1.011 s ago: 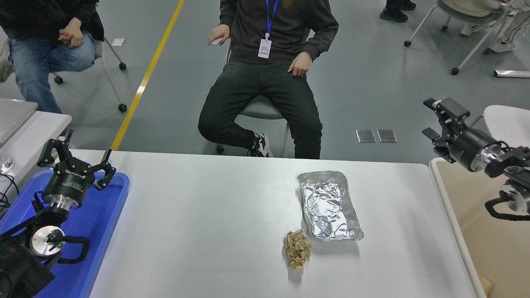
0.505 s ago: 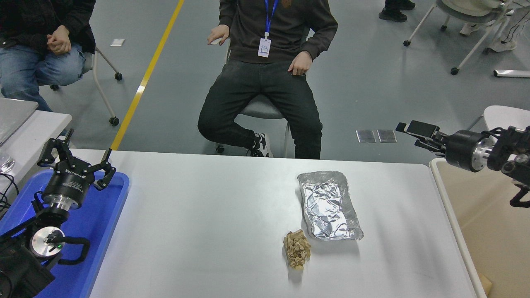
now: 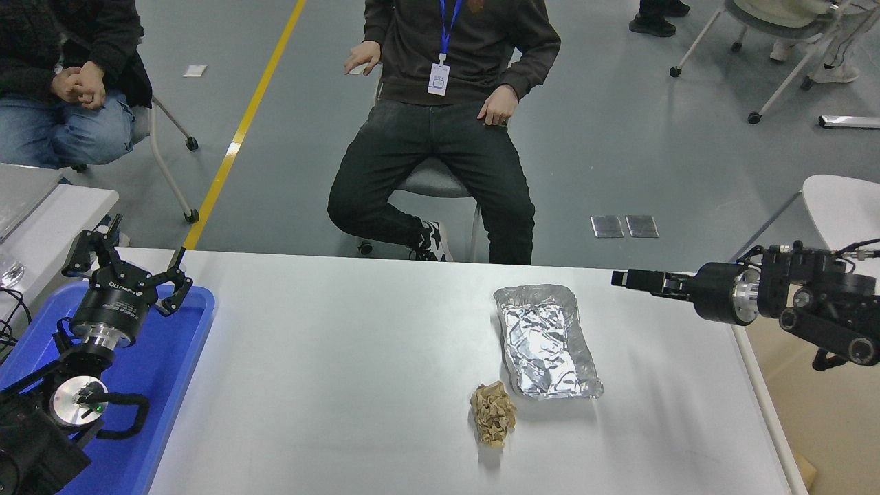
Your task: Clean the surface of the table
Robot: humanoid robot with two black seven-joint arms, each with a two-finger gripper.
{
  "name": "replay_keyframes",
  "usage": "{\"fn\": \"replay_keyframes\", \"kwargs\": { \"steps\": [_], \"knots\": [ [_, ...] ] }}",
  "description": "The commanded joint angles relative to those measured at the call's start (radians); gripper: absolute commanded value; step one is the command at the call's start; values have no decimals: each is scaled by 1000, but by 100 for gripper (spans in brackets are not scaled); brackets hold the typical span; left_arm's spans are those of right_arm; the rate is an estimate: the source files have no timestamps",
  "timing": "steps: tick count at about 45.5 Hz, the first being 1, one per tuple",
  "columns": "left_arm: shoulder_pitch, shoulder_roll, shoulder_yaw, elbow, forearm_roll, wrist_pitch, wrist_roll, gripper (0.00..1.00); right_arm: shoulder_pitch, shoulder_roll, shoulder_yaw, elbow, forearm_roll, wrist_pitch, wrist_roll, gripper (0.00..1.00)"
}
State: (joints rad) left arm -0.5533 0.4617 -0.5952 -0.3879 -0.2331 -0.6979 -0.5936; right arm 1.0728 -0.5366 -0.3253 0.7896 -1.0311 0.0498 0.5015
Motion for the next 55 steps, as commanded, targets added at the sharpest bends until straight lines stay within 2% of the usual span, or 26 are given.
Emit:
{"fn": "replay_keyframes", "kwargs": {
  "steps": [1, 19, 25, 32, 55],
  "knots": [
    [0, 0, 0, 0, 0, 0, 0, 100, -19, 93, -103, -47, -12, -82, -3, 85],
    [0, 0, 0, 0, 0, 0, 0, 100, -108, 127, -113, -55, -14, -143, -3, 82],
    [0, 0, 0, 0, 0, 0, 0, 100, -116, 136, -113, -55, -14, -166, -3, 78],
    [0, 0, 0, 0, 0, 0, 0, 100, -116, 153, -115, -55, -14, -197, -4, 68],
    [0, 0, 0, 0, 0, 0, 0, 100, -136, 244, -129, -190, -4, -219, -6, 68]
  ]
}}
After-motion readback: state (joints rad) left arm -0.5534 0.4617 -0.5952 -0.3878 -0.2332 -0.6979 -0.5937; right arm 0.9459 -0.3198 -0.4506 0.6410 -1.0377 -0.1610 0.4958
